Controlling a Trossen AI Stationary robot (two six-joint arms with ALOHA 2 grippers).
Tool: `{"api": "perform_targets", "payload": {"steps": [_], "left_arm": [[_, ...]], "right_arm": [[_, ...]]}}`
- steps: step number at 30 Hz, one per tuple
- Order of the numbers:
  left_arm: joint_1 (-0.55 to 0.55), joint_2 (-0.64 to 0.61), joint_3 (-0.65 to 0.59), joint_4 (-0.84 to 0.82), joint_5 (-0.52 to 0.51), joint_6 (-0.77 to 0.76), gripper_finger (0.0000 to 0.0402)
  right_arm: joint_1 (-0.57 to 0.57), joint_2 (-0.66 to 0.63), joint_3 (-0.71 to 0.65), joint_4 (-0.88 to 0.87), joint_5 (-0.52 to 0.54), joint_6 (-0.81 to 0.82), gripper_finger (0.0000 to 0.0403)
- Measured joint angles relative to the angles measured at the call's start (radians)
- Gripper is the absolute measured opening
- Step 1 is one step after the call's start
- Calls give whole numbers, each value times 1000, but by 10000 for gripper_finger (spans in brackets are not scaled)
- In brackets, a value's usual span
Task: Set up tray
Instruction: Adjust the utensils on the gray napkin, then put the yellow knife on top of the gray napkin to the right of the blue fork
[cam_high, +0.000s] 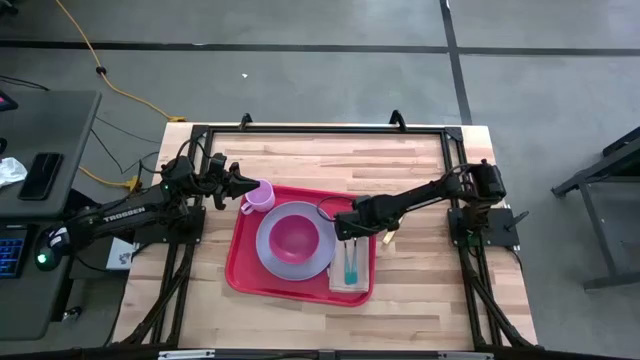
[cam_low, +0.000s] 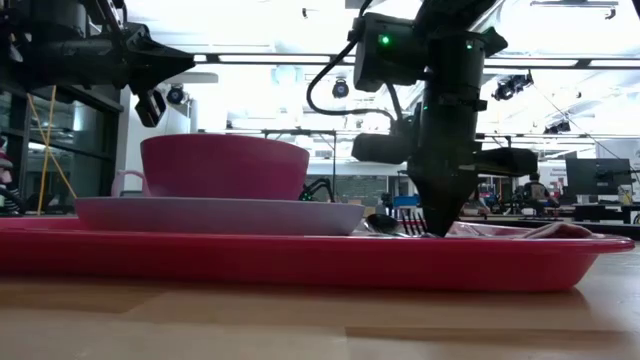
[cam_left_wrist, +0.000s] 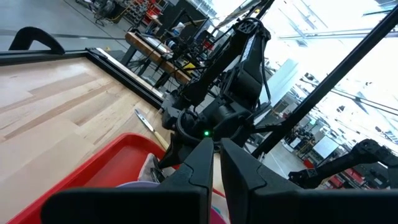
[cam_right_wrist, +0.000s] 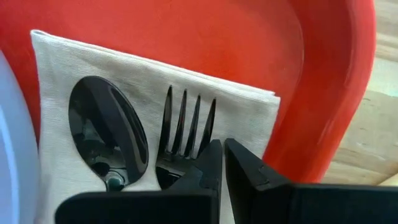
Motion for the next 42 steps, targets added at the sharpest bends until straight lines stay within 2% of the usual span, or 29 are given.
{"api": "perform_targets", "payload": {"steps": [15,24,32,37,42], "left_arm": [[0,0,0,0,-4,0,62],[0,0,0,0,-8,0,62],[0,0,0,4,-10,0,62],[0,0,0,7,-15,0,62],[0,0,0,7,-16,0,62]], "right_arm": [[-1,0,0,32,-6,9,0],[-1,-25,7,-7,4,0,0],[-1,-121,57,-252,66,51,0],[-13,-150,59,-381,-56,101,0],[-14,-150,57,-533,-79,101,0]]}}
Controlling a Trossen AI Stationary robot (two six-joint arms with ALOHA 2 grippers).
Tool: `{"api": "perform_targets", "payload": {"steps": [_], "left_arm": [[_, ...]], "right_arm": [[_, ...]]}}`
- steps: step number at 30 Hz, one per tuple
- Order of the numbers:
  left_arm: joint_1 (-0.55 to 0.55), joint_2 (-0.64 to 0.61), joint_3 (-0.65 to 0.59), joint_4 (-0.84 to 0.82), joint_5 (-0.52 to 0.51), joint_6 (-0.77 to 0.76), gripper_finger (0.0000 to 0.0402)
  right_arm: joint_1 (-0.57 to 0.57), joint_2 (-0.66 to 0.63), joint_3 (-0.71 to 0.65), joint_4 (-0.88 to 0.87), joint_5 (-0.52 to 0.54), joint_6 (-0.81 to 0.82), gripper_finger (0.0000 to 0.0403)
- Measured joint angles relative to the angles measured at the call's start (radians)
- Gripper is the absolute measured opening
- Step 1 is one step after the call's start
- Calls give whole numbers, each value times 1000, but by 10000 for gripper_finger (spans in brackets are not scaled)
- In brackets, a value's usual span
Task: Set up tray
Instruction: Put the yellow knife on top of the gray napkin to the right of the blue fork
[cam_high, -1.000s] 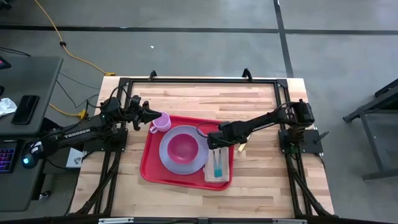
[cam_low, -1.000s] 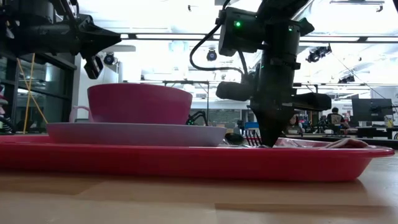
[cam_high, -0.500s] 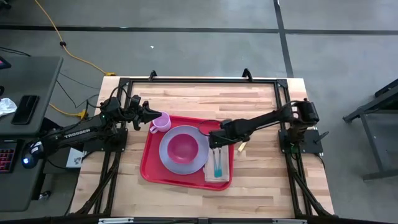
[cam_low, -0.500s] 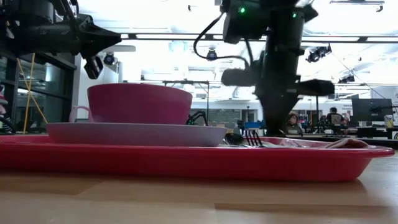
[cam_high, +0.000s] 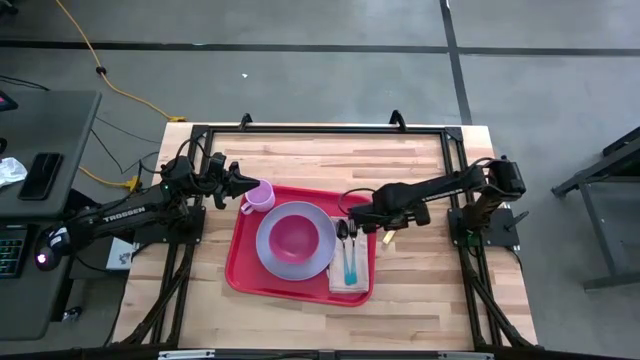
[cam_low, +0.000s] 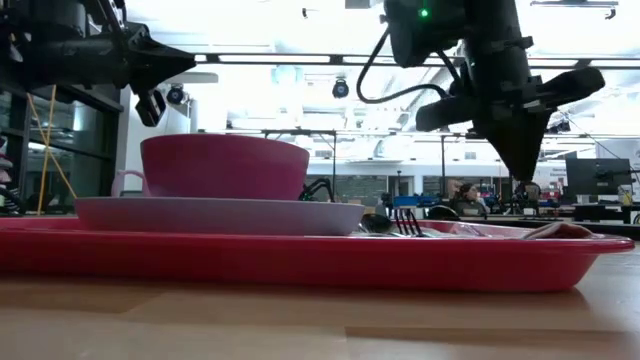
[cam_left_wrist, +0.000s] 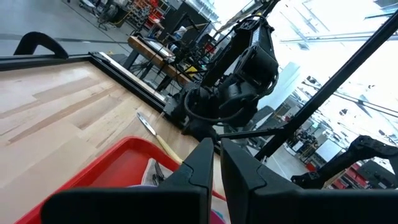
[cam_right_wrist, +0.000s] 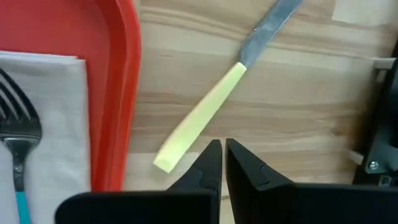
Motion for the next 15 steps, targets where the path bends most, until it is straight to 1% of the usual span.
{"api": "perform_targets", "payload": {"steps": [4,10,13,15], "left_arm": [[0,0,0,0,-8,0,62],[0,0,0,0,-24,18,62],[0,0,0,1,-35,19,62],[0,0,0,0,-37,19,62]], "right_arm": [[-7,0,0,-33,3,0,0],[-33,0,0,-29,49,-3,2],[-46,0,0,-29,69,4,10],[-56,0,0,-28,61,11,20]]}}
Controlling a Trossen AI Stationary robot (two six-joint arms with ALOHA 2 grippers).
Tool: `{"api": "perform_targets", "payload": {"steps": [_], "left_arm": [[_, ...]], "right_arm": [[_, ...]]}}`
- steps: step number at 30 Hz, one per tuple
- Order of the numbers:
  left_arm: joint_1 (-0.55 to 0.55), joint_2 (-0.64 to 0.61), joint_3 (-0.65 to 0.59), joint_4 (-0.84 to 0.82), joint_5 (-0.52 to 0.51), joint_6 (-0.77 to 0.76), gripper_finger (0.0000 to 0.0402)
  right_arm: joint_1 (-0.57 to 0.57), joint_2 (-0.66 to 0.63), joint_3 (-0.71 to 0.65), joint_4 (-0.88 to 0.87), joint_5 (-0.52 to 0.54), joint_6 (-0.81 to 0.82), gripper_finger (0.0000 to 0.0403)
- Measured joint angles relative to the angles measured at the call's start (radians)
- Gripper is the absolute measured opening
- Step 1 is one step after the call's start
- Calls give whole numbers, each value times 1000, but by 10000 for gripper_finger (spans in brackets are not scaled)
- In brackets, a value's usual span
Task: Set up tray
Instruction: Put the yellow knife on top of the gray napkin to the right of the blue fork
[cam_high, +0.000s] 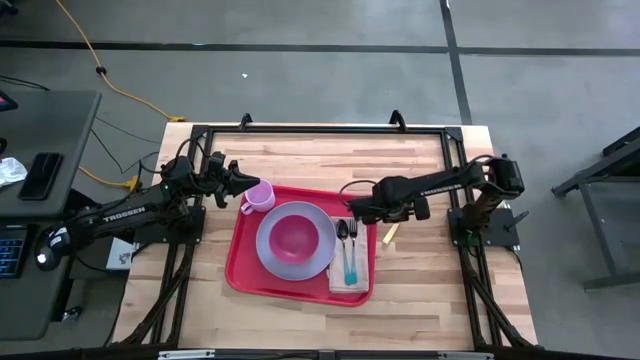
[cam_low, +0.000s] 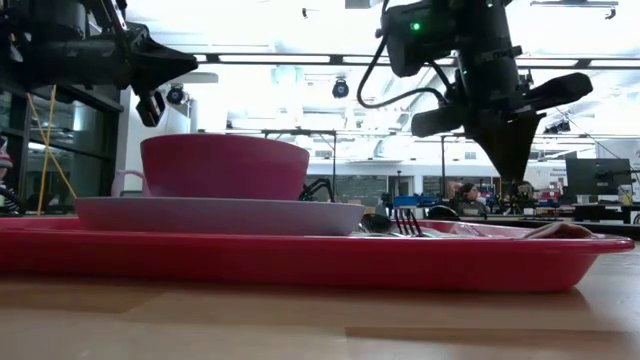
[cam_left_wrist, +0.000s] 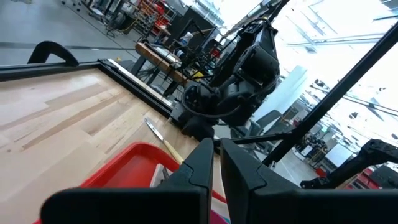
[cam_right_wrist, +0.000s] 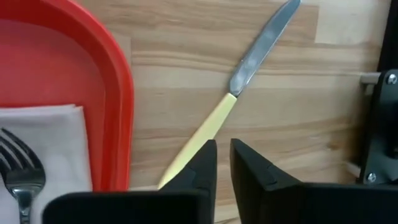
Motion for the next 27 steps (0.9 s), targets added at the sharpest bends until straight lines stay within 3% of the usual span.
{"api": "perform_targets", "payload": {"steps": [5,12,27], "left_arm": [[0,0,0,0,0,9,62],[0,0,0,0,-10,37,62],[0,0,0,-1,-45,53,62]], "right_arm": [[-17,0,-8,-5,-19,36,58],[-31,0,-91,43,-123,161,104],[-115,0,-238,255,-119,197,115]]}}
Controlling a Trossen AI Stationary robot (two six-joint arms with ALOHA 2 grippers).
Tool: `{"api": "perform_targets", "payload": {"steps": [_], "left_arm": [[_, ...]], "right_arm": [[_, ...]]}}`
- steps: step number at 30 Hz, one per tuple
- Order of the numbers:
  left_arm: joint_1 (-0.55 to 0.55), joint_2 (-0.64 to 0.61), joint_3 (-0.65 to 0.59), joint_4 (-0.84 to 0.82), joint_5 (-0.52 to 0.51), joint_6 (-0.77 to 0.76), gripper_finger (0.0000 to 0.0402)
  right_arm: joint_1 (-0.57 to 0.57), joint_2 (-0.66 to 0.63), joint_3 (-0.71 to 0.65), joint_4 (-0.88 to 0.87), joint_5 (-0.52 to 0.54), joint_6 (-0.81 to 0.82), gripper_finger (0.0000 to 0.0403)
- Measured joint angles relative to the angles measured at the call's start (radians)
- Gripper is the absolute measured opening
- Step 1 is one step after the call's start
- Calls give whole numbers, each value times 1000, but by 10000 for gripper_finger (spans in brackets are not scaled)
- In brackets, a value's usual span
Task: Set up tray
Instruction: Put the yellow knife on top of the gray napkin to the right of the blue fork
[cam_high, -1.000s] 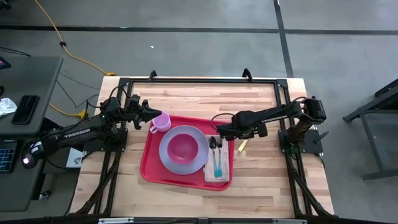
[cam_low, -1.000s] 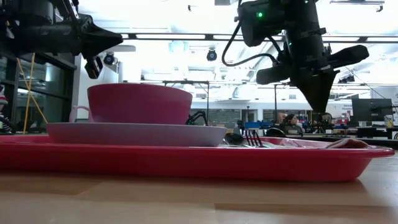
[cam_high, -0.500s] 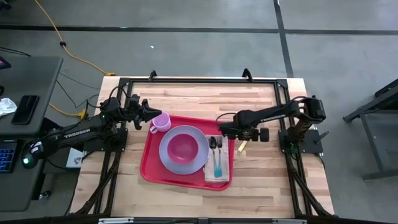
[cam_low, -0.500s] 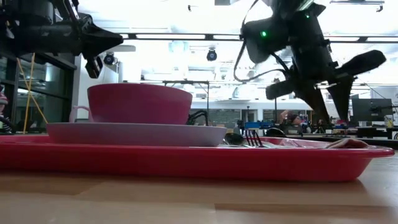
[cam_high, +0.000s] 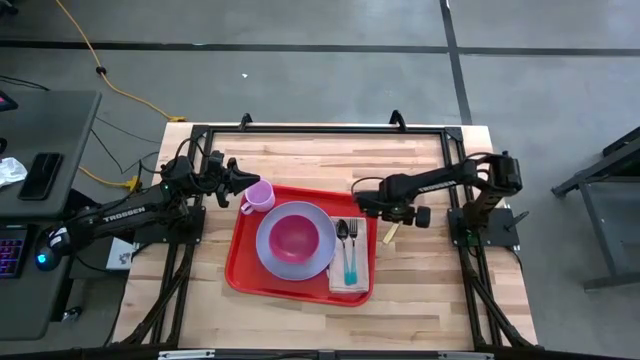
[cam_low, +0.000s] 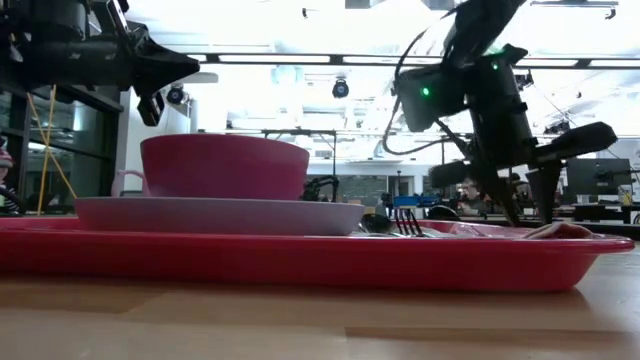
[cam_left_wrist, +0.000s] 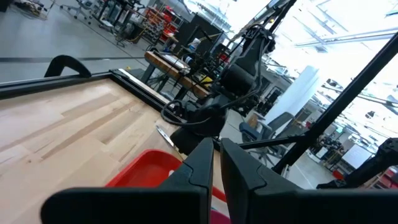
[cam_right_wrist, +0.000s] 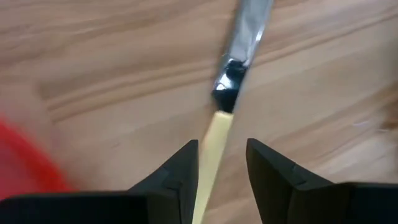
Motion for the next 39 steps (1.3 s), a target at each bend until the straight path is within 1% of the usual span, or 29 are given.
{"api": "perform_targets", "payload": {"steps": [5,11,16,27,32,39], "left_arm": [[0,0,0,0,-4,1,62],[0,0,0,-1,-23,3,62],[0,0,0,-8,-24,3,62],[0,0,0,-7,-25,10,62],[0,0,0,-7,-25,10,62],[0,0,0,-8,-7,27,62]], "right_arm": [[-18,0,-36,27,-8,3,115],[-25,-6,-87,165,-15,4,115],[-25,-5,-99,160,-22,25,114],[-25,-2,-101,155,-23,15,112],[-24,-2,-101,156,-28,7,87],[-24,-1,-100,156,-30,-9,25]]}}
